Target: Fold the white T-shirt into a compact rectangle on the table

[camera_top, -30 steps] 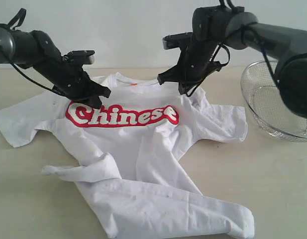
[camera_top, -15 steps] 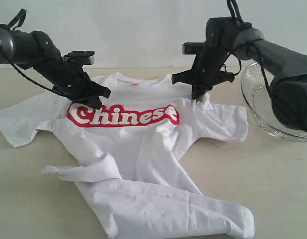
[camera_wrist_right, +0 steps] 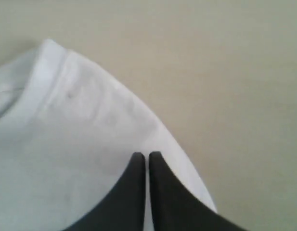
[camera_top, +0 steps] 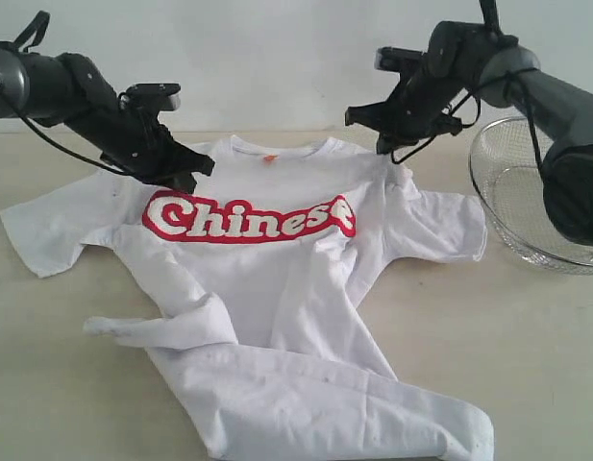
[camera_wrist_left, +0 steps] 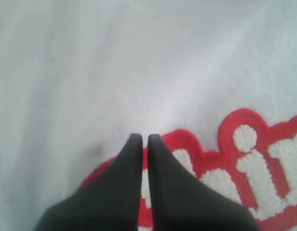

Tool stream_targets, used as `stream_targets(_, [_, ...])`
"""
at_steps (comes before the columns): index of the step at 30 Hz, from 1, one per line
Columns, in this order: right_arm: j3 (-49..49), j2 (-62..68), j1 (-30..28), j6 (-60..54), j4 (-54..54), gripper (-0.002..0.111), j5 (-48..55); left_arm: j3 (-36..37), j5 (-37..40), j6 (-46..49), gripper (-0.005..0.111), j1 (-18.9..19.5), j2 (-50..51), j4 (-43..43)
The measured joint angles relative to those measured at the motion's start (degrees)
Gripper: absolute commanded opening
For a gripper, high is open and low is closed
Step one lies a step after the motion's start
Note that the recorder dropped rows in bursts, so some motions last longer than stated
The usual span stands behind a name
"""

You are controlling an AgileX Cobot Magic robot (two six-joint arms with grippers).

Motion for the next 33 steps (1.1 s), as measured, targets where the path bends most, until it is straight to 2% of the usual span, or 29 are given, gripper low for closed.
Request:
stream_targets(4, [-4.3,-1.4,0.6,-4.9,1.2,0.0,2.9,-1.1,5.1,1.0,0.005,0.0,-2.4,0.0])
stream_targets(10, [-6.6,-7.8,1.2,-14.2,7.2,0.0,13.6,0.7,14.8,3.6,0.005,0.0,-11.4,-1.2])
stream_targets(16, [-2.3,-14.7,1.4,-17.5,11.4,0.0,14.9,12.8,16.6,4.2,0.005,0.0,-23.1,-3.2])
stream_targets(20, [9.3,-22.2,2.0,-19.1,11.5,0.0,14.8,26.9,13.0,4.7,0.005,0.0,-34.1,-6.6])
stream_targets(25, [32.7,-33.6,4.2,-22.5,12.3,0.0,15.1,47.4,4.3,6.1,0.005,0.0,-50.7,-12.4])
stream_targets(28, [46.0,-40.0,5.8,-27.2,15.5,0.0,15.5,58.1,1.7,6.4,0.005,0.0,-57.3,-13.2])
stream_targets(33, [61.0,-45.3,10.0,-36.9,23.1,0.004,15.2,68.1,-0.9,6.5,0.005,0.0,-60.4,-14.4])
